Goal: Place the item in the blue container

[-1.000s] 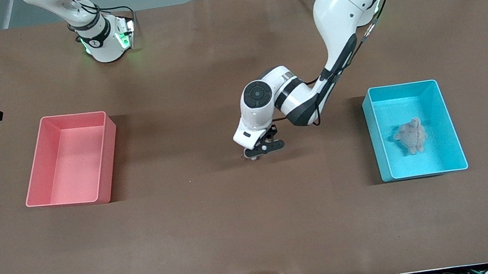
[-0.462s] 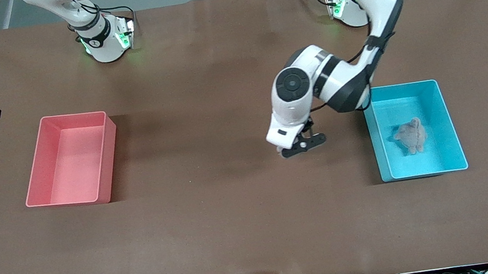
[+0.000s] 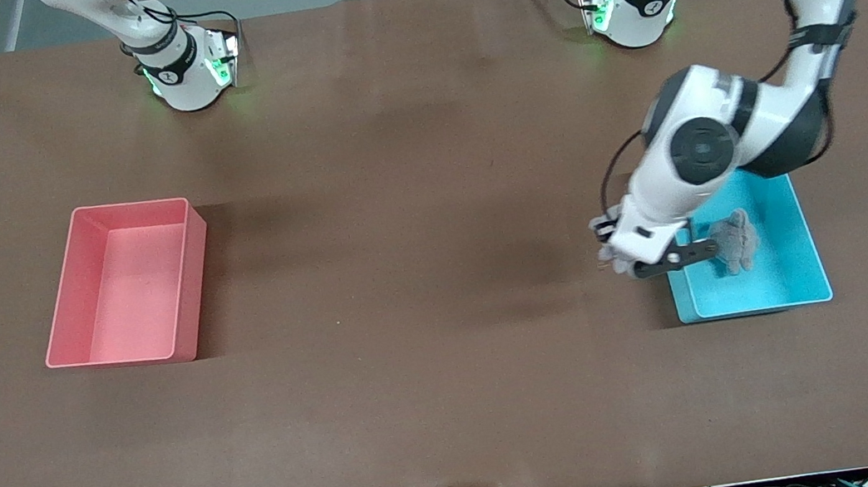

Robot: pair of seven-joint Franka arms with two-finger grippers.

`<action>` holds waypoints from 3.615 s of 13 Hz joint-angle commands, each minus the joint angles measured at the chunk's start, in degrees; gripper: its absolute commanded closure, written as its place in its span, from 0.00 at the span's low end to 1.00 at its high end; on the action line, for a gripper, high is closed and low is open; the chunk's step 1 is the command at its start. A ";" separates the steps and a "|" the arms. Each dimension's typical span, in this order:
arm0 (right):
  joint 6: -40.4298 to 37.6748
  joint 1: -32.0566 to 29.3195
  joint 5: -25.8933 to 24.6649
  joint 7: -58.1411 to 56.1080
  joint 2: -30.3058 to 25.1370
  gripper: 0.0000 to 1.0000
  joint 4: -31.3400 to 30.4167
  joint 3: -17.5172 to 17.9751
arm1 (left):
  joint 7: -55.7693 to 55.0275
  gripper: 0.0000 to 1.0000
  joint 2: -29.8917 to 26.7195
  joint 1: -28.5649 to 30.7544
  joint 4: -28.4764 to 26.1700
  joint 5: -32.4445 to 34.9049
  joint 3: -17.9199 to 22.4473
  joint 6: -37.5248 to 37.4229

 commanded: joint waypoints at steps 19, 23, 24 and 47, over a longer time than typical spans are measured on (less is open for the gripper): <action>0.38 0.17 -0.83 -2.72 -1.03 0.00 -1.62 0.38 | 18.41 0.11 8.34 19.31 -6.41 7.46 -4.27 12.54; 0.30 0.17 -0.83 -2.72 -1.03 0.00 -1.62 0.38 | 18.86 0.00 4.04 20.54 -6.06 7.37 -4.45 7.36; 0.30 0.17 -0.83 -2.72 -1.03 0.00 -1.62 0.38 | 18.95 0.00 2.20 20.63 -5.97 6.94 -4.54 5.79; 0.21 0.08 -0.83 -2.63 -1.12 0.00 -1.53 0.38 | 30.55 0.00 -20.40 -12.69 17.67 -15.04 35.11 -25.61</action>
